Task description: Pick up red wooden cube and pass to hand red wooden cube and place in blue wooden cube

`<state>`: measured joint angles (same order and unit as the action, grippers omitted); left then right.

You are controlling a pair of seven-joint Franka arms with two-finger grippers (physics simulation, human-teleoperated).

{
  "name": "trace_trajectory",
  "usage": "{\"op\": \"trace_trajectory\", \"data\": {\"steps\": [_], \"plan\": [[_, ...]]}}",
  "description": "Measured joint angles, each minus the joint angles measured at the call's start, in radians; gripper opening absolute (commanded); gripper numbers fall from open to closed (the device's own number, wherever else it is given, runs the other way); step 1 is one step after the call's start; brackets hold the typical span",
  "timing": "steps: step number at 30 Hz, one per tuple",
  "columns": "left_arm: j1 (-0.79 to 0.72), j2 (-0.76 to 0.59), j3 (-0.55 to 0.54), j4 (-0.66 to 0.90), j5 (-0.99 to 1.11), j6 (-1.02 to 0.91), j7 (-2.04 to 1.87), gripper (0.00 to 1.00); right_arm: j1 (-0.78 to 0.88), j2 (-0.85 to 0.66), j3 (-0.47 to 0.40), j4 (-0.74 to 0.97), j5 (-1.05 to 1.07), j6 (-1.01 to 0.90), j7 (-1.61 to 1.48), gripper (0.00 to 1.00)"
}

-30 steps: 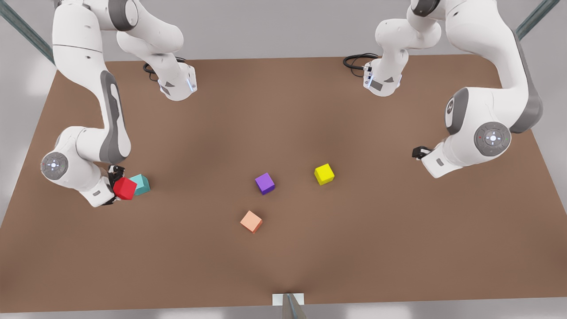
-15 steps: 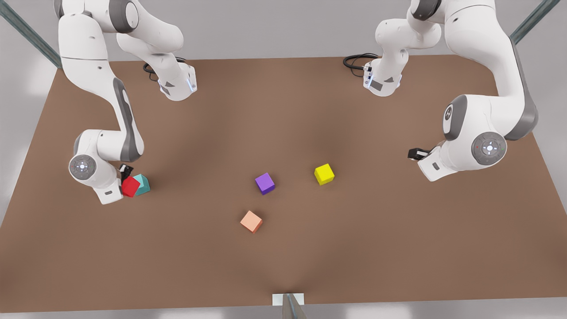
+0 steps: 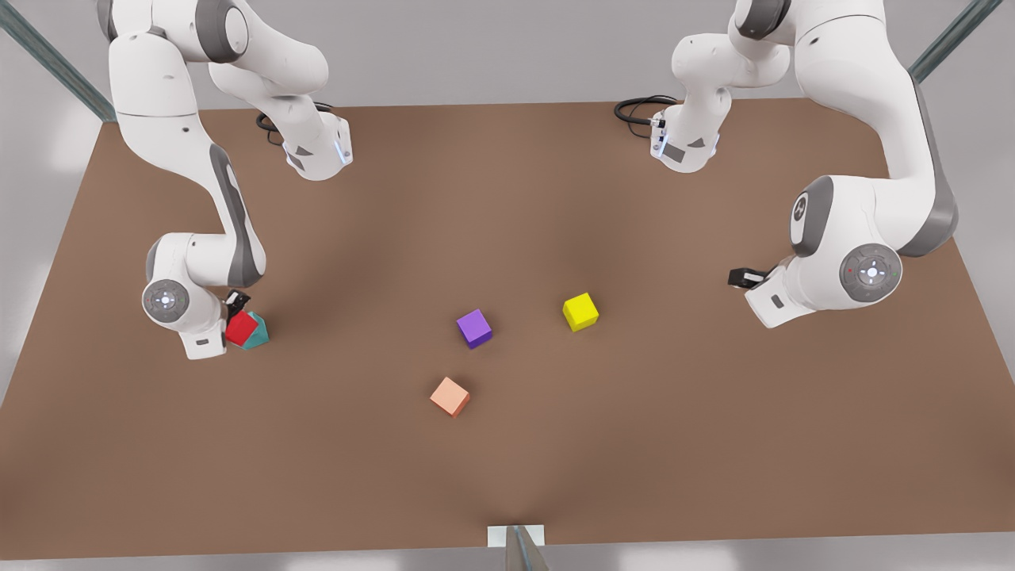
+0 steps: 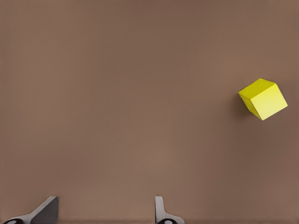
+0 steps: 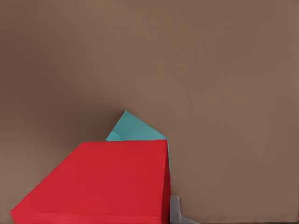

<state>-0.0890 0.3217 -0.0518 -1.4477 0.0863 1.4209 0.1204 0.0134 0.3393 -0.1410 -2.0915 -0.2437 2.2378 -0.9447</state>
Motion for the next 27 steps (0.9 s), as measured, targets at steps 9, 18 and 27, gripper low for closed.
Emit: {"op": "trace_trajectory", "data": {"steps": [9, 18, 27], "plan": [[0.000, 0.001, 0.000, 0.000, 0.005, -0.001, 0.000, 1.00, -0.004, 0.016, 0.001, -0.009, -0.044, 0.043, 0.136, 1.00], [-0.001, 0.002, 0.000, -0.001, 0.006, -0.002, 0.000, 1.00, -0.004, 0.038, 0.002, -0.009, 0.034, 0.004, 0.159, 1.00], [-0.001, 0.009, 0.000, -0.001, 0.005, -0.001, 0.000, 1.00, -0.006, 0.041, 0.003, -0.004, 0.077, -0.030, 0.092, 1.00]]}}
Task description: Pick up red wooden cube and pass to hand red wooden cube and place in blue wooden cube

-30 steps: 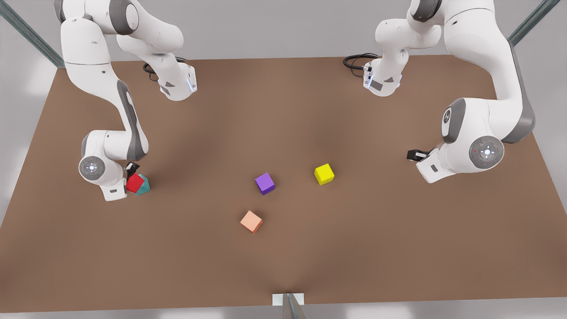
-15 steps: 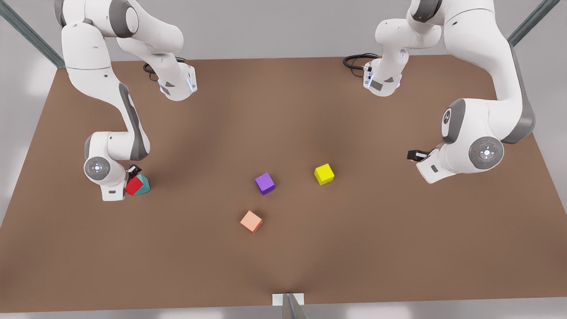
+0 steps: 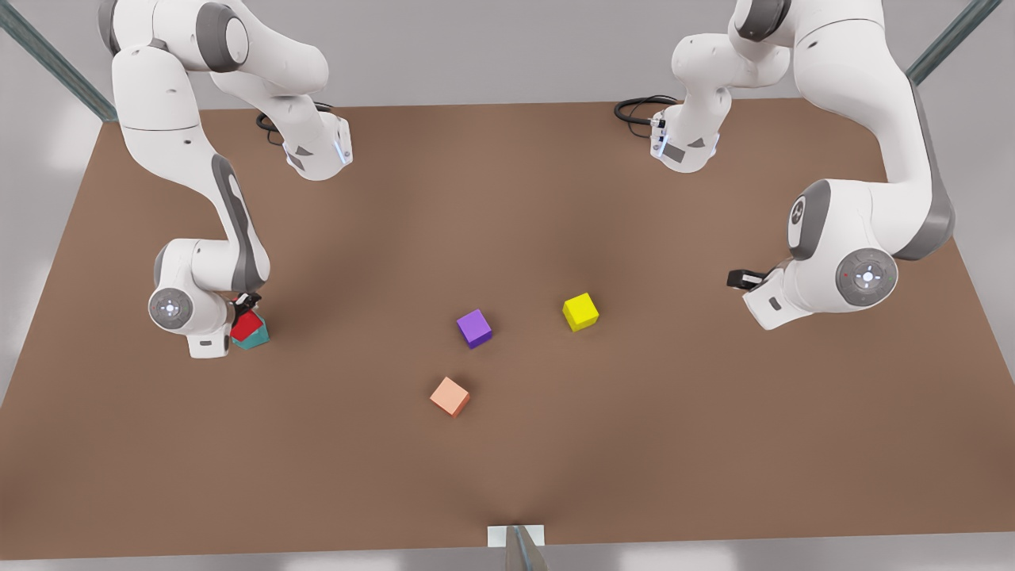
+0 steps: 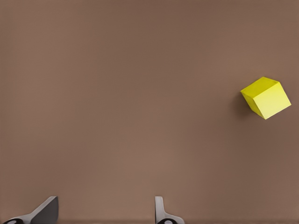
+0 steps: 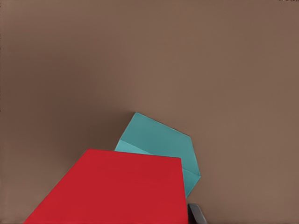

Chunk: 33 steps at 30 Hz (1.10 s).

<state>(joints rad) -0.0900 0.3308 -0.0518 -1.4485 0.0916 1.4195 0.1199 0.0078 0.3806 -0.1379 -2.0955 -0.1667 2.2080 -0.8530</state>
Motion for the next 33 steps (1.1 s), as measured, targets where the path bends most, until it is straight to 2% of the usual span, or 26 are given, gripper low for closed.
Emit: {"op": "trace_trajectory", "data": {"steps": [16, 24, 27, 29, 33], "plan": [[0.001, 0.000, 0.000, 0.000, 0.000, 0.000, 0.000, 1.00, 0.008, -0.022, 0.004, 0.036, 0.005, -0.050, -0.062, 1.00], [0.002, 0.005, 0.000, 0.025, 0.003, -0.001, 0.001, 1.00, 0.029, -0.052, 0.008, 0.101, 0.026, -0.148, -0.077, 1.00], [0.003, 0.003, 0.000, 0.049, 0.001, -0.002, 0.002, 1.00, 0.052, -0.063, 0.008, 0.213, 0.053, -0.240, -0.081, 1.00], [0.003, 0.001, 0.000, 0.060, 0.001, -0.003, 0.002, 1.00, 0.065, -0.051, 0.008, 0.357, 0.102, -0.324, -0.073, 1.00], [0.004, 0.000, 0.001, 0.092, -0.002, -0.007, 0.002, 1.00, 0.147, 0.122, 0.006, 0.691, 0.193, -0.468, 0.076, 1.00]]}}
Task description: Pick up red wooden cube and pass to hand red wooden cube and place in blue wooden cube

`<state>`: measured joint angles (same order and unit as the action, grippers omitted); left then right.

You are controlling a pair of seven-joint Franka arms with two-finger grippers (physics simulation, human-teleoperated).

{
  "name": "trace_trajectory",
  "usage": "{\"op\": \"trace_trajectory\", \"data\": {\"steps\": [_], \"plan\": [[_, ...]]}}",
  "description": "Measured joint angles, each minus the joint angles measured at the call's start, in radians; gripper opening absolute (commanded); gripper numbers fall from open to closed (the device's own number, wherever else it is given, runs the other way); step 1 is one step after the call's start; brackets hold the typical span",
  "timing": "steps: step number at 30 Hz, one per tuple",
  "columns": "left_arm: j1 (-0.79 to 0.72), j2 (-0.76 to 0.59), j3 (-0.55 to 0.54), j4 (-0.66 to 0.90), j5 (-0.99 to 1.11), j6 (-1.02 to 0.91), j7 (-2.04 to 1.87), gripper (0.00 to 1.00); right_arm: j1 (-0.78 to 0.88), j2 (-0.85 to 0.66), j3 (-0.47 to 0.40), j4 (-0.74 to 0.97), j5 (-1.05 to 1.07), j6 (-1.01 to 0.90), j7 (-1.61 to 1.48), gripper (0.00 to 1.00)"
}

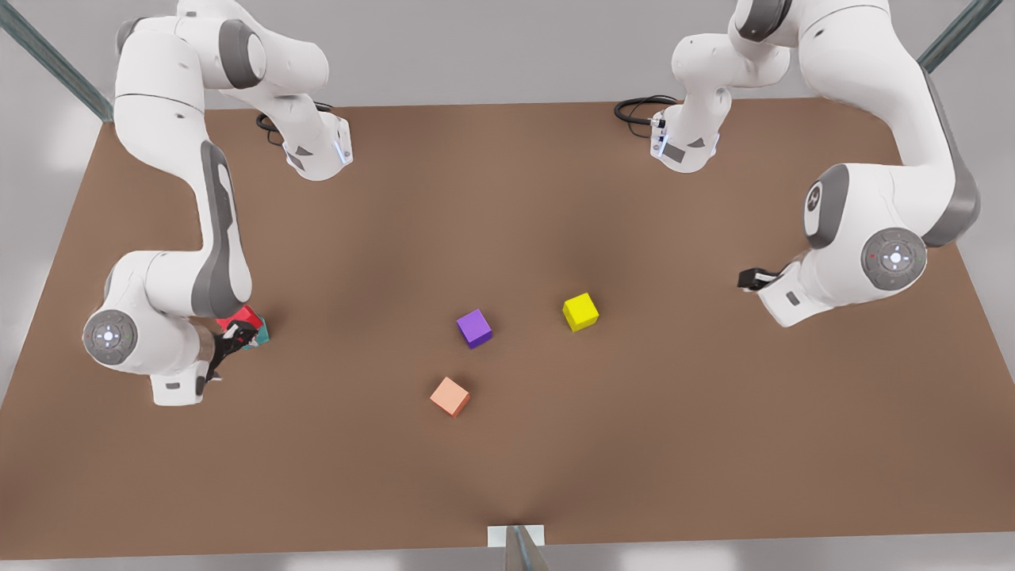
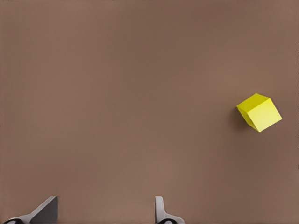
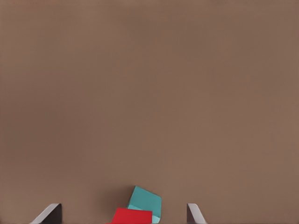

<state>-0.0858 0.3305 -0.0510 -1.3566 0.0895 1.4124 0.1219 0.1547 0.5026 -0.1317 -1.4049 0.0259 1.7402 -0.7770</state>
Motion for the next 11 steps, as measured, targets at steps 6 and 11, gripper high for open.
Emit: {"op": "trace_trajectory", "data": {"steps": [6, 11], "plan": [[0.000, 0.002, 0.000, 0.007, -0.021, -0.006, 0.000, 1.00, 0.049, -0.146, 0.023, 0.244, -0.027, -0.304, 0.268, 1.00], [0.000, 0.003, 0.000, 0.004, -0.025, -0.017, 0.000, 1.00, -0.048, -0.363, 0.097, 0.006, -0.025, -0.385, 0.445, 1.00]]}}
